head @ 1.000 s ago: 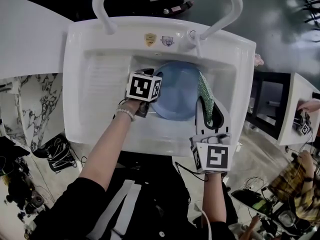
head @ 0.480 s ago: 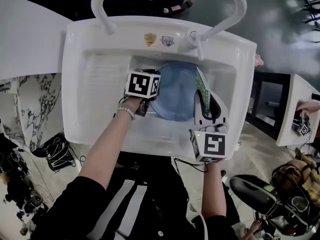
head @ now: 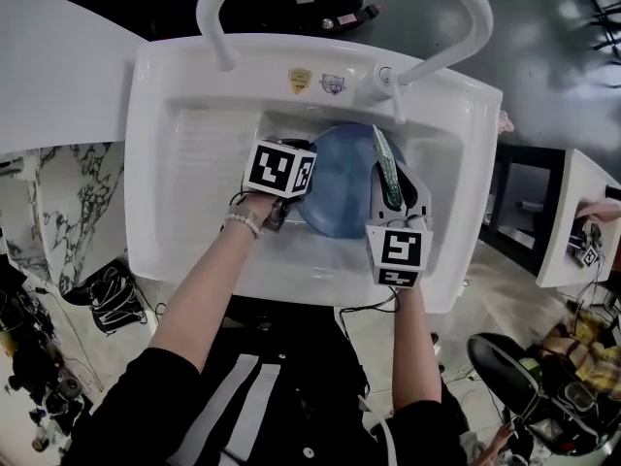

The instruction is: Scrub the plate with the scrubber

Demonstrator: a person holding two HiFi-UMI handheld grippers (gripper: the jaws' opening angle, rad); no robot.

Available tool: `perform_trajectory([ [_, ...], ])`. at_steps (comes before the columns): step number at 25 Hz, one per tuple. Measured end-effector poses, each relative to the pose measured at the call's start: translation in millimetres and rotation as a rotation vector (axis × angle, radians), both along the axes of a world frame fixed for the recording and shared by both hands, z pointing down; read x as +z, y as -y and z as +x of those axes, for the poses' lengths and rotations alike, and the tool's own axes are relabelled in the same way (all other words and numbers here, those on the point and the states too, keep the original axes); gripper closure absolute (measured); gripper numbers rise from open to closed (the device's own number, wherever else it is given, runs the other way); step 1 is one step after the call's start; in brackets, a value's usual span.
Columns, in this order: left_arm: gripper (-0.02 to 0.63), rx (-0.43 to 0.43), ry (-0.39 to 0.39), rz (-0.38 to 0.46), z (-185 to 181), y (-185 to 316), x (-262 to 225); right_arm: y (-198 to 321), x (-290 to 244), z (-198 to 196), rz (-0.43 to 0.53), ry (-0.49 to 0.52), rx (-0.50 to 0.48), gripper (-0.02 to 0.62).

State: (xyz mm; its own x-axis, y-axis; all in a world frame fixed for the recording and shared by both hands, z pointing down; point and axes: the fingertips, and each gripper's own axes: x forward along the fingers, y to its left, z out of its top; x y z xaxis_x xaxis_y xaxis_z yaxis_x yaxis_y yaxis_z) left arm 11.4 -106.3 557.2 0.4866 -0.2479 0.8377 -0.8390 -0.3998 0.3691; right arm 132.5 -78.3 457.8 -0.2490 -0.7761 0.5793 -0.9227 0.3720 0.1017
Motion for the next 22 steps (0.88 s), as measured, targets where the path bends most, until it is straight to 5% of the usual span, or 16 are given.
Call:
perform_trajectory([
  [22, 0.583, 0.057, -0.066, -0.037, 4, -12, -3, 11, 85, 7, -0.163, -0.146, 0.037, 0.503],
])
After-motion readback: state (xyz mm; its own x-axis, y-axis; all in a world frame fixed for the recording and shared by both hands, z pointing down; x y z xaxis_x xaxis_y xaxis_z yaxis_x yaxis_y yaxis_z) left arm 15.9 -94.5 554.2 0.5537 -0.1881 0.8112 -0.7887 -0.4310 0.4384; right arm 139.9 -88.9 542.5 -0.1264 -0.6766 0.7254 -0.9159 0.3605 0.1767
